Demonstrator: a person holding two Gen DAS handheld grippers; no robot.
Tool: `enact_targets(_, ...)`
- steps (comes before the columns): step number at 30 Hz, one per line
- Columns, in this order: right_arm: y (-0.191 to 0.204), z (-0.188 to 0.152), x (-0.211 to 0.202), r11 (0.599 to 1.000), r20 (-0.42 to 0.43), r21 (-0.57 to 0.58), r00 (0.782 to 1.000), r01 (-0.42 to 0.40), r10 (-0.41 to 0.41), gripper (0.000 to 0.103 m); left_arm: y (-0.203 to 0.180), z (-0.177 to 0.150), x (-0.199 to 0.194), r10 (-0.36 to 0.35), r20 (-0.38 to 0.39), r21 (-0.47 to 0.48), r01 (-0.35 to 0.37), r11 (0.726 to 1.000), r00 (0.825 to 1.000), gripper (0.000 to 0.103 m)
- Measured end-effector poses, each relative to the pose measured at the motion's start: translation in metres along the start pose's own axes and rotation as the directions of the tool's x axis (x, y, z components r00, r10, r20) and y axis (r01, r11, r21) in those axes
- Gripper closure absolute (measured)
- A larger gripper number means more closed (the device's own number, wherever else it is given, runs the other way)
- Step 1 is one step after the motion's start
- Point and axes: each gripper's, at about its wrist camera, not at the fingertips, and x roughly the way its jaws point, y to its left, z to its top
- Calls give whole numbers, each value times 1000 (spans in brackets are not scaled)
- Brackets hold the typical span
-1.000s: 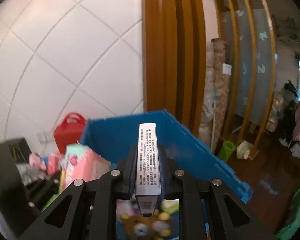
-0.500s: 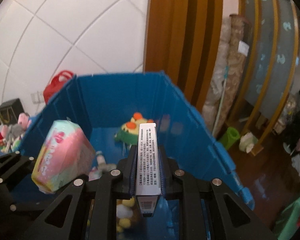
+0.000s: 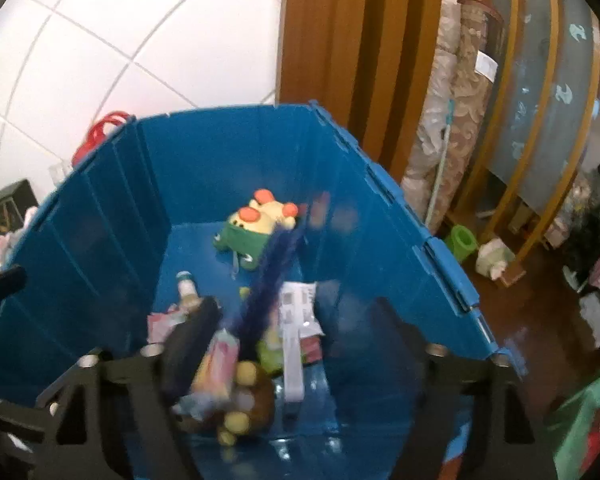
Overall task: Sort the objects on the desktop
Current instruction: 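Open both tools over the crate, dropping the pad pack and medicine box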
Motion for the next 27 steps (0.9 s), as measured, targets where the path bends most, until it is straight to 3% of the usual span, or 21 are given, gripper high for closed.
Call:
enact_targets(3, 2, -3, -12, 1000, 30, 11, 1000, -4, 4, 1, 7, -6, -10, -3, 12, -8, 3, 1000, 1000, 1)
enact_targets(6, 9, -7, -26, 1000, 42, 4, 999, -16, 16, 1, 15, -13, -25, -63, 37, -11, 64, 998, 997, 1)
enact_targets(9, 16, -13, -43, 1000, 49, 19, 999, -22, 21, 0, 25, -22, -41, -77, 57, -14, 78, 997, 995, 1)
enact_targets(22, 72, -32, -119, 999, 76, 33, 997, 1, -4, 0, 88, -55, -102, -13, 107, -57, 19, 998, 994, 1)
enact_targets(27, 86, -35, -132, 999, 85, 44, 996, 9, -13, 0, 100, -64, -116, -26, 127, -56, 34, 998, 992, 1)
